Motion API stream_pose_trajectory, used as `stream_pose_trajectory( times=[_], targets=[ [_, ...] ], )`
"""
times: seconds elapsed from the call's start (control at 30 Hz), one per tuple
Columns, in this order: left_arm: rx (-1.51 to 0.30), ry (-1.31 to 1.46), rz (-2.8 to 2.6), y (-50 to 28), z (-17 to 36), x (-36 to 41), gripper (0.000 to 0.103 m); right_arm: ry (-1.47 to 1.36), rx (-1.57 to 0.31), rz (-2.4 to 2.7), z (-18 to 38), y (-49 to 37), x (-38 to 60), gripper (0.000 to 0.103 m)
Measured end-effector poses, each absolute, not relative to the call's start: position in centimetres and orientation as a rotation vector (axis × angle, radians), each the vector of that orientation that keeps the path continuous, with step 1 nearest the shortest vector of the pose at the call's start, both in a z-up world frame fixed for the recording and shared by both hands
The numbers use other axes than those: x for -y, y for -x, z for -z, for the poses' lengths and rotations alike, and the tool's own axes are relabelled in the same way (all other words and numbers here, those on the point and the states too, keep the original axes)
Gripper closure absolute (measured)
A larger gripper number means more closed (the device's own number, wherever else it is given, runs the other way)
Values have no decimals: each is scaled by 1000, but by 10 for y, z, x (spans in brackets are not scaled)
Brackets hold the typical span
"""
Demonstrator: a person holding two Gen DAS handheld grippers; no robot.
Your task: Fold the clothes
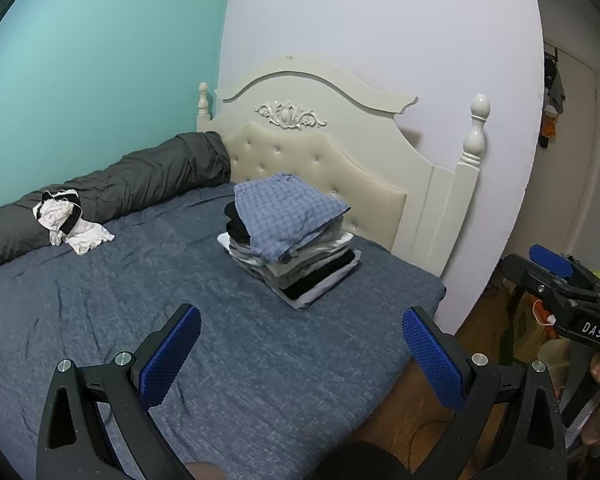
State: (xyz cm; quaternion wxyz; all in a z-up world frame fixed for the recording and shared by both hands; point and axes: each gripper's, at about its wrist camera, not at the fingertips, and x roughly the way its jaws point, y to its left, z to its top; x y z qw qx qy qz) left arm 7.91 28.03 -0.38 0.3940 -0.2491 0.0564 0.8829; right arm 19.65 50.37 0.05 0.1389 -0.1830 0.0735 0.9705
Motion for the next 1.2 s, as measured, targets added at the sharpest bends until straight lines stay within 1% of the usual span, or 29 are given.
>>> stream_pose_trajectory(
  times=[0.4,1.2],
  targets=[
    [-104,666,-2241,-79,15,-277,0,548,-212,-2793,9,-195,-503,0],
    [-98,645,-2261,-82,13,-276,0,578,-220,-2789,16,-192,-504,0]
  ],
)
